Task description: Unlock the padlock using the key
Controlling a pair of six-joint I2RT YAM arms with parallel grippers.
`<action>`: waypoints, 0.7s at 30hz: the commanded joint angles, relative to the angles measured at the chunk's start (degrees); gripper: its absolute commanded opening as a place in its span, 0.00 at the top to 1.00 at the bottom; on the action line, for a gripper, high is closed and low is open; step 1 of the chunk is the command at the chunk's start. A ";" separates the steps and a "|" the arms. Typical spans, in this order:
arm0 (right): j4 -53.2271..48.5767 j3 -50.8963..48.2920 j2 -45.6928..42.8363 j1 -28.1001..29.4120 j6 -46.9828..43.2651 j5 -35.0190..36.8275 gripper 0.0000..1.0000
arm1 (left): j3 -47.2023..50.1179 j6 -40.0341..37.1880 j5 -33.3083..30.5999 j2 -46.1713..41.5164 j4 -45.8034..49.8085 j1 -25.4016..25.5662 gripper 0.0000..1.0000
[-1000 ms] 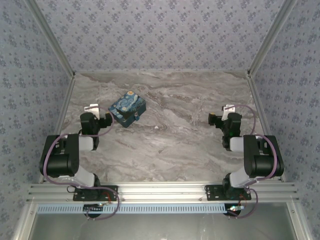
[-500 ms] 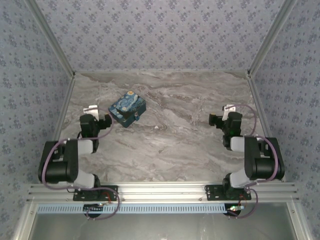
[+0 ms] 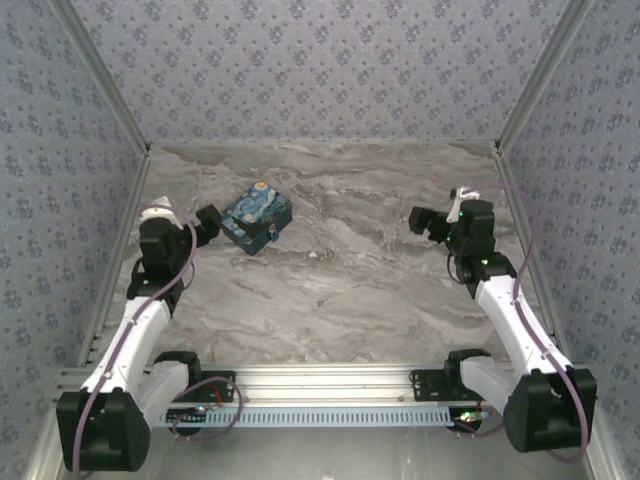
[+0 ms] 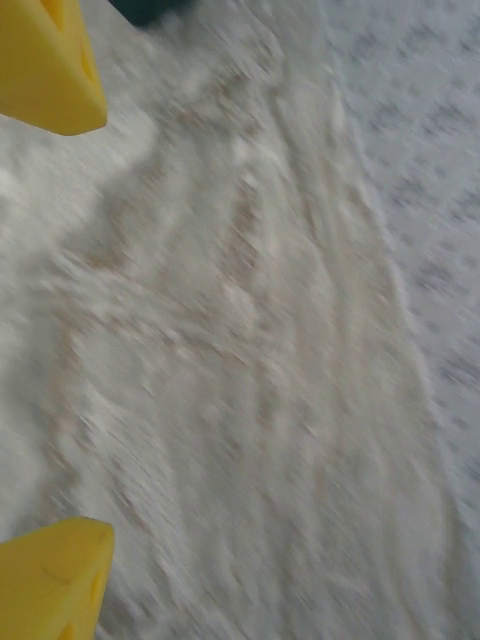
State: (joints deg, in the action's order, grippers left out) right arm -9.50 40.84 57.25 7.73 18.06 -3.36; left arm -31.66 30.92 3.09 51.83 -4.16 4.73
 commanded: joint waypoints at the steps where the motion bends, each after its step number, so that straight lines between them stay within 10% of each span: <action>1: -14.16 -0.70 -2.70 6.74 8.91 -2.39 0.00 | 2.34 7.65 6.84 -1.18 5.60 7.00 0.01; 8: -22.25 -1.55 -0.82 26.47 19.64 3.72 0.16 | 8.68 12.89 3.26 -1.08 -1.00 19.06 0.01; 21: -26.50 17.43 29.67 49.88 22.27 8.25 0.41 | 8.42 12.61 3.83 4.52 -6.22 21.46 0.01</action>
State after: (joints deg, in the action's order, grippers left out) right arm -33.26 54.65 83.57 55.92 39.40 3.09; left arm -22.22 43.42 6.68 56.27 -7.84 25.85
